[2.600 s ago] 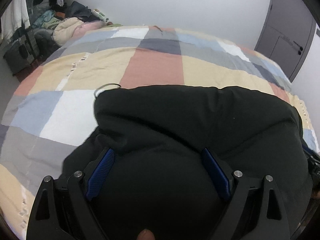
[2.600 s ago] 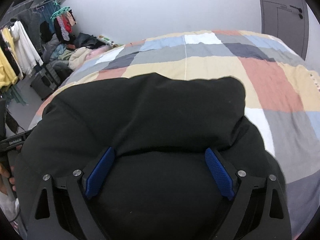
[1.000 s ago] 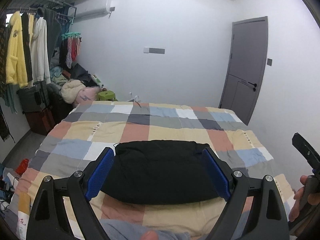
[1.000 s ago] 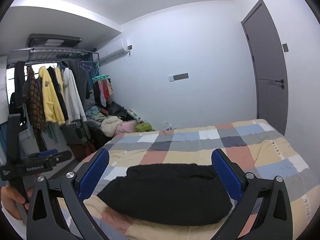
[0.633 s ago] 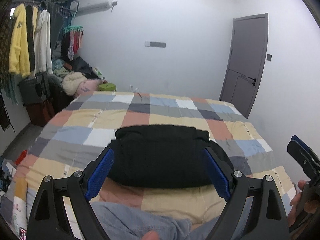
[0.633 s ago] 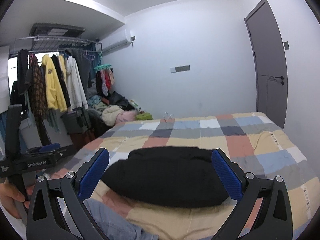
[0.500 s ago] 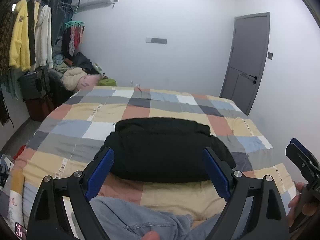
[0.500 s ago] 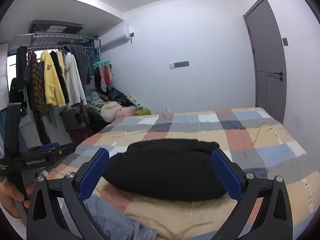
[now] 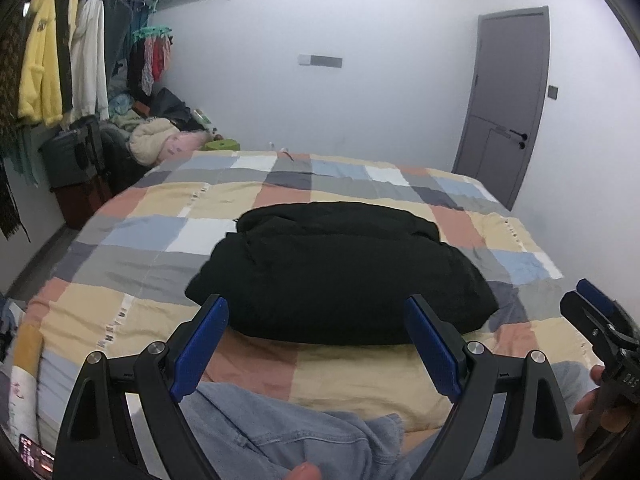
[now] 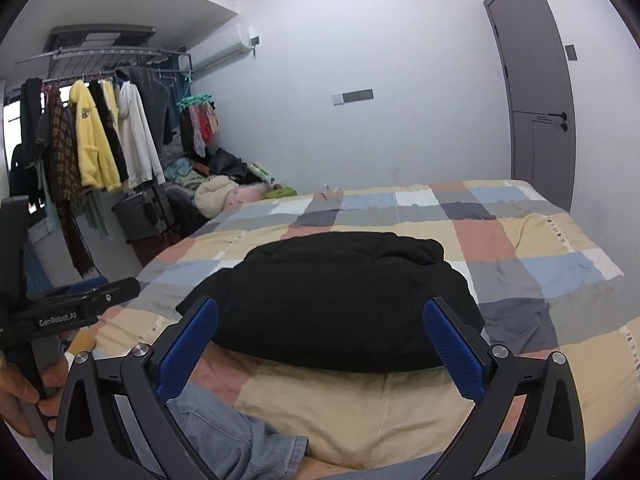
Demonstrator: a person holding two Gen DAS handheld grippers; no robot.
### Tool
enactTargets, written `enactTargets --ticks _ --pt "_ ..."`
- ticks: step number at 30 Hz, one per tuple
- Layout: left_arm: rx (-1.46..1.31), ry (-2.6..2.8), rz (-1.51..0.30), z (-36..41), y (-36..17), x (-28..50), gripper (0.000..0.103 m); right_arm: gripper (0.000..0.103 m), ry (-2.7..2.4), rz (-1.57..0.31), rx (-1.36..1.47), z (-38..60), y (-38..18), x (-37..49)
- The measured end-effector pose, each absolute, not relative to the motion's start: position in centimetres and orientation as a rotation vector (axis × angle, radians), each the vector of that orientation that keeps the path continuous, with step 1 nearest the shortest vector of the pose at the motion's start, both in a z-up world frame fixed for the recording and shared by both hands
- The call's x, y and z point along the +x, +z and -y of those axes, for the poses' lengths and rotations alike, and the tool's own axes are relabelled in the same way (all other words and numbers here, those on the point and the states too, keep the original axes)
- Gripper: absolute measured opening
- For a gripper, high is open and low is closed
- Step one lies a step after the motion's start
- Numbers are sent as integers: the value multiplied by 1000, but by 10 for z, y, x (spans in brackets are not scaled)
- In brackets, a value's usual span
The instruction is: Fold large clothes
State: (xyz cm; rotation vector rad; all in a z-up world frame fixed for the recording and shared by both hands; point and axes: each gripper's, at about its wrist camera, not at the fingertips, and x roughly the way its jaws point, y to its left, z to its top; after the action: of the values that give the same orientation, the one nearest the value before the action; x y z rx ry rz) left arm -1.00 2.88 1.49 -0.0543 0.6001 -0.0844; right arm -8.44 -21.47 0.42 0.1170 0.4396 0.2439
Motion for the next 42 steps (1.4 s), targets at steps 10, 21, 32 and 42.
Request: enactTargets --ticks 10,21,32,42 --pt "-58 -97 -610 -27 10 -9 90 103 238 -442 104 216 4 -89" --pt "-66 -95 -627 -32 9 -6 90 103 232 -451 106 212 3 -89" --pt "-56 -101 -619 -31 8 -8 90 103 211 -463 113 214 -2 -90" --pt "-54 -114 -618 -29 8 -9 90 103 209 -457 116 216 -2 -92"
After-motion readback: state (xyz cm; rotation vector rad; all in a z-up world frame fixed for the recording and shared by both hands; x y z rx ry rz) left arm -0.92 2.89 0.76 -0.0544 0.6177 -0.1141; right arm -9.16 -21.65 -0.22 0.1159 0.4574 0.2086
